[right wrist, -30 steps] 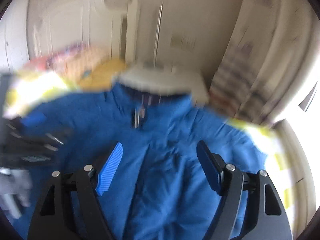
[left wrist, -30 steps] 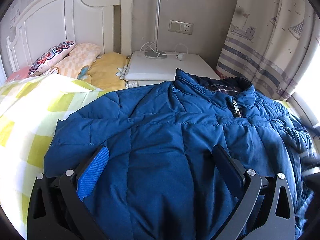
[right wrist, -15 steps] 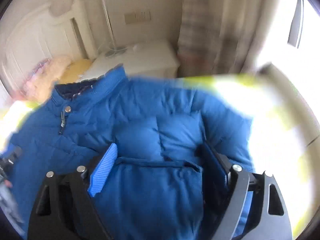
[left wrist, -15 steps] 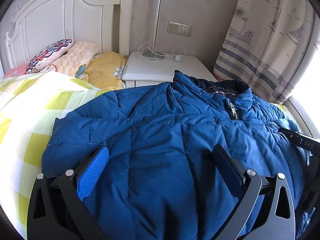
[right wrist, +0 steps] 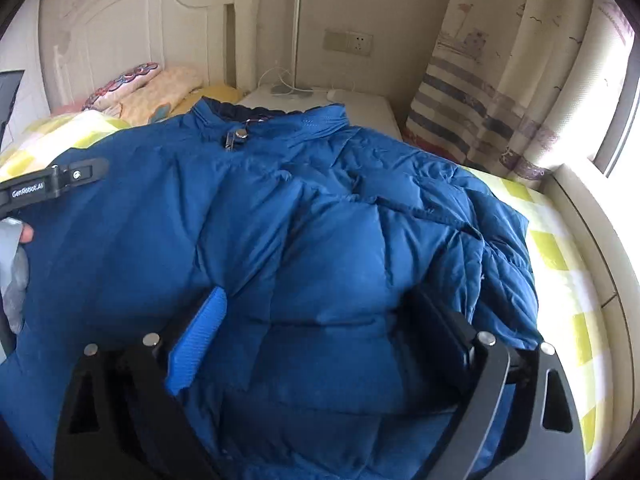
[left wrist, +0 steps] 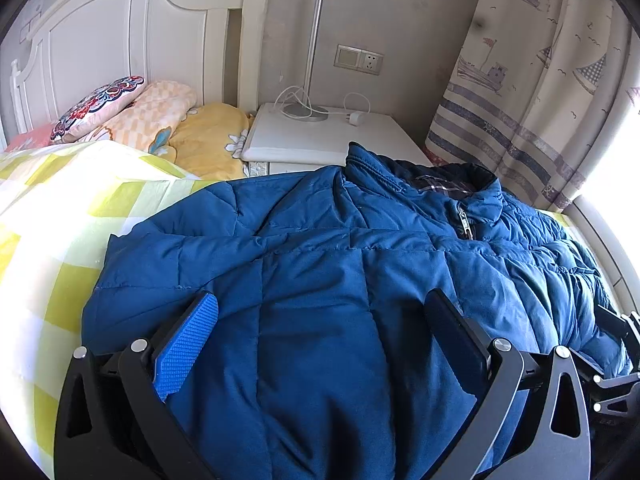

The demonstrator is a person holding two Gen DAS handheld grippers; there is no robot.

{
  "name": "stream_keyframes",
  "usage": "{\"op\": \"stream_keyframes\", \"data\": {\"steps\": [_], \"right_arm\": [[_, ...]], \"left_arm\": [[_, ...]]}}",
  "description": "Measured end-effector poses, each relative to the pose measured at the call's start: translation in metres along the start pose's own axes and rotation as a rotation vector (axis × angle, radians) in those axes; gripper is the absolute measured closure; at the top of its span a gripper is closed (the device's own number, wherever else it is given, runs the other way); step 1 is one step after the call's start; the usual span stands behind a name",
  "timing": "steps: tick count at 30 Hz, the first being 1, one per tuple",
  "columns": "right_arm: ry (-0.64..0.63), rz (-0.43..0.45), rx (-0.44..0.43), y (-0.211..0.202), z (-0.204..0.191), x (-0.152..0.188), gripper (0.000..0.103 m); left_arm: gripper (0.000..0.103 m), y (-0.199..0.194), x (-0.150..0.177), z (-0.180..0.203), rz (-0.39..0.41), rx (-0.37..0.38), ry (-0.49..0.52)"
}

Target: Fold large clothes

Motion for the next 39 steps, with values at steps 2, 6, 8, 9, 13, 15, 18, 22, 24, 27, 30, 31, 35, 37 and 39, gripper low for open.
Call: {"op": "stream_keyframes", "data": {"steps": [2,6,8,9,13,15,18,22,24,27,30,31,35,37,39], "right_arm": [[0.008,-0.008,-0.004,0.003,0.000,0.000,0.009],[0.026,-0.013,-0.019,0.008,0.006,0.000,0.008],[0.032,-0.013,-0.022,0.005,0.006,0.002,0.008],[0.031,-0.011,-0.021,0.005,0.006,0.002,0.008],[0.057,-0.020,-0.052,-0.010,0.005,0.004,0.008],[0.118,0.020,-0.053,-0.041,0.012,0.006,0.008],[0.114,0.056,-0.075,-0.080,0.004,0.022,0.006],[-0.022,-0.103,-0.015,-0.063,-0.009,0.075,0.003],[0.033,-0.120,-0.037,-0.062,-0.003,0.078,0.003],[0.062,-0.168,-0.023,-0.074,-0.001,0.084,0.003],[0.034,-0.127,-0.076,-0.110,-0.012,0.098,0.003],[0.016,-0.126,-0.077,-0.116,-0.013,0.105,0.003],[-0.039,-0.118,-0.089,-0.125,-0.020,0.137,0.002],[-0.029,-0.132,-0.081,-0.129,-0.018,0.138,0.003],[-0.008,-0.122,-0.049,-0.140,-0.016,0.137,0.003]], "left_arm": [[0.004,0.000,0.000,0.000,0.000,0.008,-0.009],[0.004,-0.002,0.000,0.002,0.008,0.020,-0.023],[0.004,-0.002,0.000,0.002,0.006,0.017,-0.023],[0.004,-0.002,0.002,0.002,-0.013,0.019,-0.017],[0.004,-0.049,0.015,0.006,-0.007,-0.063,0.098],[0.004,-0.084,0.028,0.015,0.013,-0.027,0.150],[0.004,-0.117,0.070,0.012,-0.030,-0.051,0.196],[0.004,-0.108,0.117,0.005,-0.169,-0.064,0.198],[0.004,-0.106,0.116,0.004,-0.178,-0.070,0.189],[0.004,-0.111,0.118,0.004,-0.207,-0.114,0.208],[0.004,-0.145,0.130,0.006,-0.214,-0.089,0.173],[0.004,-0.158,0.140,0.007,-0.206,-0.081,0.186],[0.004,-0.168,0.172,-0.004,-0.197,-0.072,0.202],[0.004,-0.170,0.173,-0.013,-0.222,-0.058,0.148],[0.004,-0.185,0.171,-0.022,-0.197,-0.126,0.120]]}}
Point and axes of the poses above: each gripper's, at about its wrist camera, not at the fingertips, and y roughly the way its jaws point, z to its right, x to its underside, the point moved 9 cm from there along y, roughly the way its jaws point, and after that the axes turned 6 degrees about z, right-handed, at the moved point
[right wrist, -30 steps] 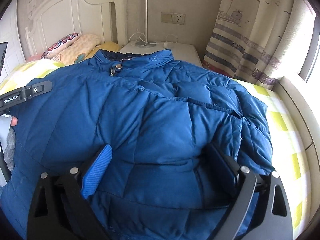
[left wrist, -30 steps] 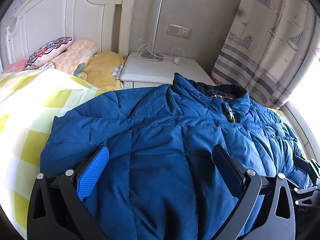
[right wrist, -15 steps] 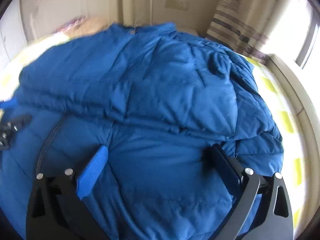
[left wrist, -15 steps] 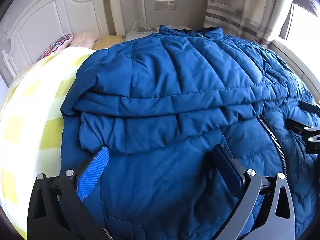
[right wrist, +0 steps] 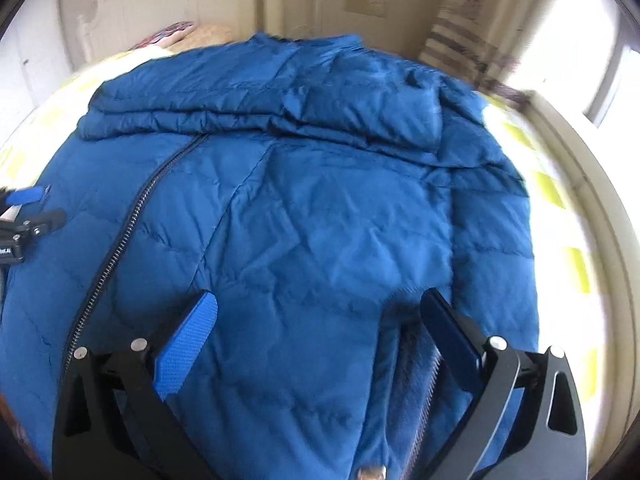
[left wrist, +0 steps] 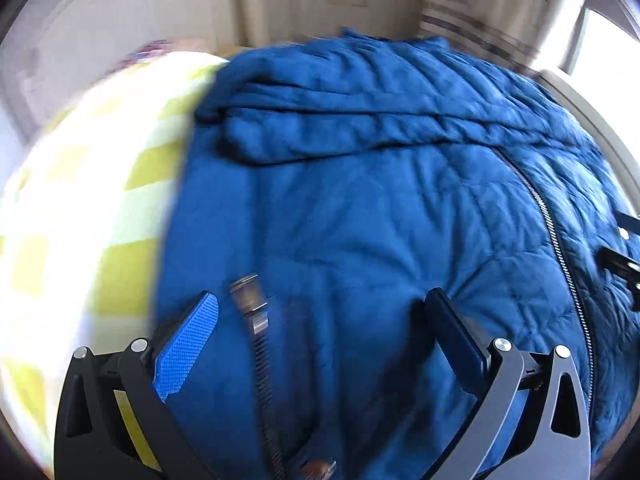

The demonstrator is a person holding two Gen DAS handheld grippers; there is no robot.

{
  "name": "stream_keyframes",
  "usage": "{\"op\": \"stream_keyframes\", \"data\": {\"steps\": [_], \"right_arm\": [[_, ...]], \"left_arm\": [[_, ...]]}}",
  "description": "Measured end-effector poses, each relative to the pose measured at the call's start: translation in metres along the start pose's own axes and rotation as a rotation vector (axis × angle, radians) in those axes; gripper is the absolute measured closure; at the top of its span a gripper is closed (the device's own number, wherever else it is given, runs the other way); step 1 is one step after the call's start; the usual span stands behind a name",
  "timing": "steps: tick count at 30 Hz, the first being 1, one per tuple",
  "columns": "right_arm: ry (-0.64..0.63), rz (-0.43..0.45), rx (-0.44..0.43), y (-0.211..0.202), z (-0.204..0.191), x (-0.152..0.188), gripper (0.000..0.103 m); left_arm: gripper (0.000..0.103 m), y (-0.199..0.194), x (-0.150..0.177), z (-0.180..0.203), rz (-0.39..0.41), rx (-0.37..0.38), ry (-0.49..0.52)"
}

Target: Fold large clothes

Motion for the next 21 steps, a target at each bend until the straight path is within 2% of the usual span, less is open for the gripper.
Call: {"op": "stream_keyframes", "data": {"steps": [3,5,7,8,9,10,16,21], "right_arm": [[-0.019,0.090,-0.057,-0.042,-0.016,0.009,0.003],[-0.070,0.076,-0.048,-0.051,-0.023,0.027,0.003],[-0.134,-0.007,-0.037,-0.039,-0.028,0.059,0.002],[-0.113,0.038,-0.054,-0.040,-0.025,0.061,0.002],[-0.085,0.079,-0.076,-0.042,-0.022,0.062,0.002],[-0.083,0.098,-0.081,-0.042,-0.020,0.063,0.002],[-0.084,0.108,-0.088,-0.043,-0.016,0.063,0.002],[-0.083,0.116,-0.084,-0.043,-0.019,0.063,0.002]], "left_arm": [[0.004,-0.037,0.014,0.011,0.060,0.050,-0.003],[0.004,-0.055,0.031,0.022,0.087,0.048,0.050],[0.004,-0.049,0.059,0.035,0.053,-0.007,0.156],[0.004,-0.047,0.065,0.035,0.080,-0.024,0.167],[0.004,-0.052,0.066,0.034,0.138,-0.032,0.156],[0.004,-0.052,0.066,0.035,0.141,-0.037,0.158],[0.004,-0.050,0.069,0.032,0.107,0.012,0.113],[0.004,-0.048,0.067,0.033,0.110,0.013,0.112]]}}
Point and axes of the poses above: each gripper's, at about its wrist camera, not at the fingertips, and y roughly the way its jaws point, z to its right, x to its underside, the point moved 9 cm from there along y, roughly the way its jaws point, and after that the axes turned 6 degrees about z, right-handed, at the moved point
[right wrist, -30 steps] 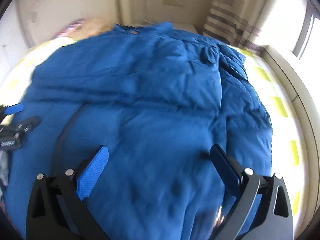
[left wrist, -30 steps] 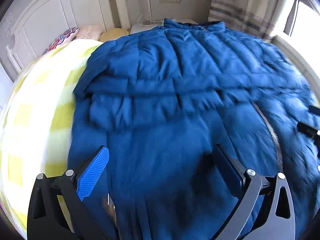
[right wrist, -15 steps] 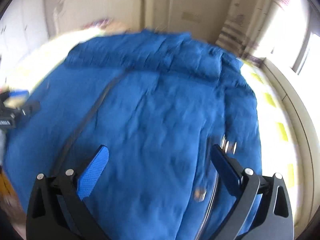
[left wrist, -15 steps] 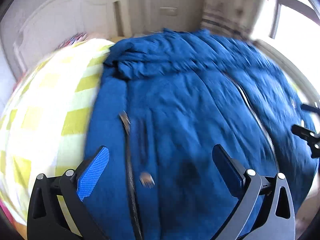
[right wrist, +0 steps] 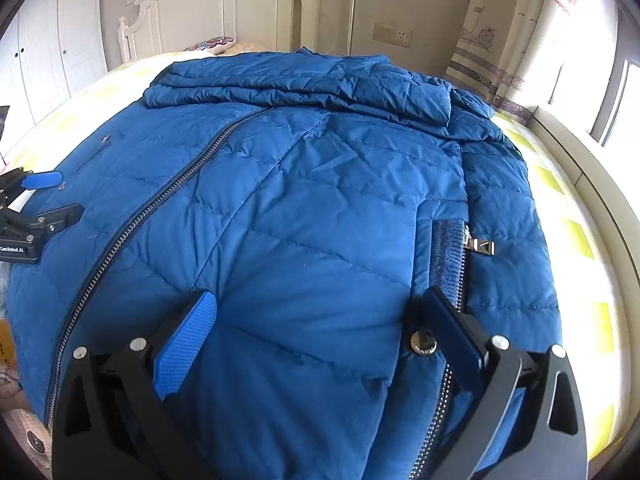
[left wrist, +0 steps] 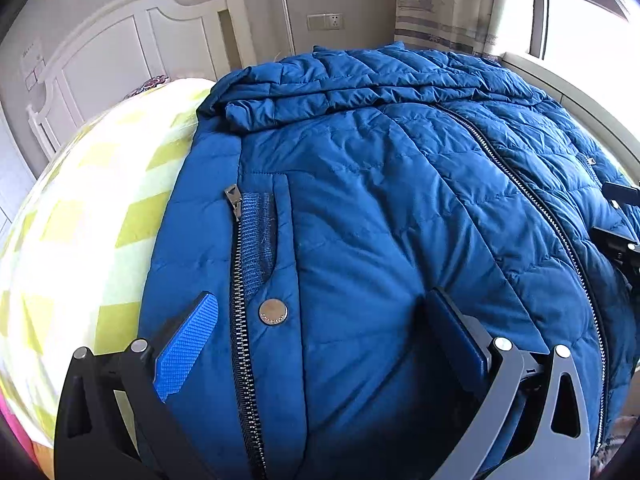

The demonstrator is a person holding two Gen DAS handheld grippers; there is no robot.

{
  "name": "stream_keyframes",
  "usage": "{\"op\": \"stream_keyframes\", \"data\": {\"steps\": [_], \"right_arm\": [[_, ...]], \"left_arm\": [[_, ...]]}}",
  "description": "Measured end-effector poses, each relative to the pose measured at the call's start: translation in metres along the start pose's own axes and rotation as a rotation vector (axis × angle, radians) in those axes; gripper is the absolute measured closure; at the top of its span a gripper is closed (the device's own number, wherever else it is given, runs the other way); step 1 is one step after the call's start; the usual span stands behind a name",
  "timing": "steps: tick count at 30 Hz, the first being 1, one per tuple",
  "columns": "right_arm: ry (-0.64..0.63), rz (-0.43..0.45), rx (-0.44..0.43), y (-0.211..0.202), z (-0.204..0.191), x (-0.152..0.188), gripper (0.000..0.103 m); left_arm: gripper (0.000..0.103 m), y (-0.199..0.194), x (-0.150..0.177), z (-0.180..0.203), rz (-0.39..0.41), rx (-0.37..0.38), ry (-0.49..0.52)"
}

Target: Fold large clothes

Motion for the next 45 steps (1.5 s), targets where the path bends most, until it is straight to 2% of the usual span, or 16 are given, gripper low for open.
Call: {"op": "stream_keyframes", "data": {"steps": [6,8,10,13,16,20,22,23,25,26,27,30,36,38,43,45], "right_arm": [[0.056,0.016,0.042,-0.013,-0.001,-0.003,0.003],[0.051,0.065,0.002,-0.030,-0.011,-0.006,0.003],[-0.005,0.103,0.001,-0.049,-0.025,-0.004,0.003],[-0.082,0.054,0.006,-0.048,-0.039,0.018,0.003],[0.021,0.070,-0.038,-0.041,-0.032,0.034,0.002],[0.007,0.030,-0.011,-0.050,-0.031,0.029,0.003],[0.017,0.123,-0.008,-0.074,-0.028,0.021,0.003],[0.022,0.146,-0.015,-0.080,-0.025,0.021,0.003],[0.030,0.088,-0.031,-0.072,-0.017,0.036,0.003],[0.033,0.010,-0.029,-0.057,-0.013,0.053,0.002],[0.035,0.070,-0.042,-0.060,-0.012,0.054,0.002],[0.043,0.086,-0.040,-0.070,-0.011,0.057,0.003],[0.237,0.157,-0.004,-0.119,0.058,0.086,0.003],[0.319,0.144,-0.041,-0.125,0.073,0.106,0.004],[0.416,0.116,-0.174,-0.114,0.071,0.140,0.004],[0.453,0.105,-0.236,-0.102,0.070,0.146,0.011]], "left_arm": [[0.004,-0.014,0.003,-0.002,0.001,-0.033,-0.022],[0.004,-0.032,0.003,0.008,0.043,0.012,-0.010],[0.004,-0.053,0.004,0.026,0.105,0.048,0.056],[0.004,-0.042,0.025,0.045,0.058,-0.006,0.172],[0.004,-0.036,0.031,0.037,0.079,0.052,0.068],[0.004,-0.045,0.030,0.031,0.046,0.070,0.061],[0.004,-0.061,0.033,0.020,0.088,0.115,-0.007],[0.004,-0.061,0.037,0.014,0.084,0.095,-0.017],[0.004,-0.049,0.057,0.001,0.045,0.103,-0.015],[0.004,-0.051,0.058,-0.001,0.084,0.129,-0.016],[0.004,-0.054,0.061,-0.002,0.103,0.130,-0.006],[0.004,-0.068,0.061,-0.007,0.133,0.109,-0.001],[0.004,-0.080,0.077,-0.059,0.133,0.071,-0.169],[0.004,-0.076,0.083,-0.070,0.121,0.085,-0.220],[0.008,-0.076,0.082,-0.045,0.125,0.158,-0.156],[0.022,-0.074,0.082,-0.041,0.124,0.149,-0.138]]}}
Point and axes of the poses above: each gripper's, at about its wrist camera, not at the fingertips, and y roughly the way its jaws point, z to its right, x to its underside, the point moved 9 cm from there along y, roughly the way its jaws point, and after that the axes turned 6 degrees about z, right-handed, at the moved point
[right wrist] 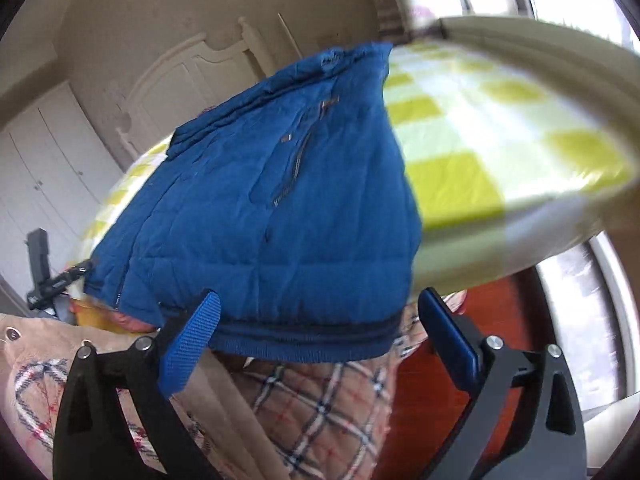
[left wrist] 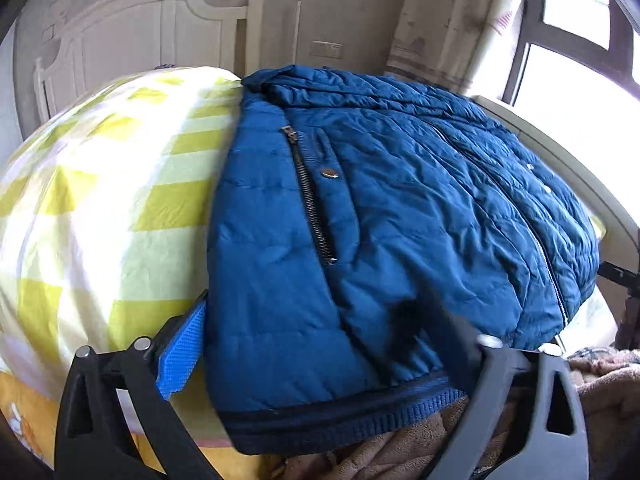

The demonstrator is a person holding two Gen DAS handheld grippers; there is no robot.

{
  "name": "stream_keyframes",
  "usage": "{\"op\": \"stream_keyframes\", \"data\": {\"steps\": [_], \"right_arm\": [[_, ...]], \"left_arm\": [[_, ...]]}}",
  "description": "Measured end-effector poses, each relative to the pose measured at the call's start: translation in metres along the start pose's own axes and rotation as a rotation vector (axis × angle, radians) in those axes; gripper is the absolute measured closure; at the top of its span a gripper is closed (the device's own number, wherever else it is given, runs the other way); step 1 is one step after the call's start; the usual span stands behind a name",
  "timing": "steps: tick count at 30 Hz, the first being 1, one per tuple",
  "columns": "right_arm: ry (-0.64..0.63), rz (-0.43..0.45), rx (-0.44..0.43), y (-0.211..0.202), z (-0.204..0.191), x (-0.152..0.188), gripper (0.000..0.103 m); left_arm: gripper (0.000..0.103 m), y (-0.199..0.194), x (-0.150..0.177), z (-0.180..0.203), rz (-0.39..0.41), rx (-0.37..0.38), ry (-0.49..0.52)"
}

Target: Fold large clothes

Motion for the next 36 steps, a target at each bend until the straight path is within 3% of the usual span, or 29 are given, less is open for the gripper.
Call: {"op": "stream_keyframes", "data": {"steps": [2,8,10,13,16,19,20,21,22,23,24,28,30,34,36], "right_arm": [[0.026,0.006,-0.035,0.007,0.003,0.002,0.015],[0.113,0.061,-0.178,0.019,0.022,0.006,0.025],[0.106,0.069,-0.236,0.017,0.009,0.009,0.068],[-0.005,0.076,-0.239,0.000,-0.014,0.009,0.092],[-0.083,0.129,-0.290,-0.029,-0.040,-0.006,0.092],[-0.116,0.141,-0.290,-0.033,-0.051,-0.021,0.089],[-0.123,0.130,-0.279,-0.029,-0.053,-0.022,0.088],[-0.133,0.112,-0.257,-0.021,-0.054,-0.021,0.086],[-0.137,0.094,-0.247,-0.017,-0.055,-0.019,0.084],[-0.142,0.074,-0.237,-0.012,-0.056,-0.013,0.080],[-0.150,0.048,-0.217,-0.005,-0.055,-0.007,0.077],[-0.138,0.025,-0.208,0.005,-0.049,0.006,0.077],[-0.123,0.023,-0.211,0.007,-0.046,0.004,0.075],[-0.124,0.025,-0.213,0.008,-0.043,0.002,0.072],[-0.127,0.034,-0.211,0.008,-0.044,0.004,0.078]], "left_arm": [[0.037,-0.004,-0.002,-0.006,0.007,0.009,-0.028],[0.069,-0.015,0.001,-0.028,0.007,0.039,-0.107],[0.075,-0.021,0.003,-0.026,0.012,0.052,-0.108],[0.080,-0.032,0.005,-0.019,0.021,0.033,-0.070],[0.079,-0.030,0.008,-0.024,-0.001,0.038,-0.087],[0.076,-0.026,0.009,-0.026,-0.008,0.043,-0.089],[0.067,-0.026,0.009,-0.022,-0.014,0.052,-0.076],[0.042,-0.025,0.010,-0.018,-0.023,0.053,-0.052],[0.030,-0.025,0.011,-0.014,-0.036,0.070,-0.029],[0.011,-0.024,0.016,-0.011,-0.057,0.078,-0.021],[0.010,-0.024,0.021,-0.010,-0.069,0.077,-0.020],[0.012,-0.016,0.037,-0.016,-0.082,0.140,-0.120],[0.026,-0.015,0.035,-0.018,-0.067,0.215,-0.198],[0.041,-0.009,0.032,-0.025,-0.064,0.317,-0.306],[0.066,-0.008,0.034,-0.027,-0.067,0.342,-0.335]]}}
Point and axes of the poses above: each gripper's, at about its wrist camera, not at the fingertips, and y roughly the way its jaws point, z to its right, x to its underside, the point moved 9 cm from there along y, roughly the way its jaws point, and after that the axes turned 6 degrees about z, right-handed, at the moved point
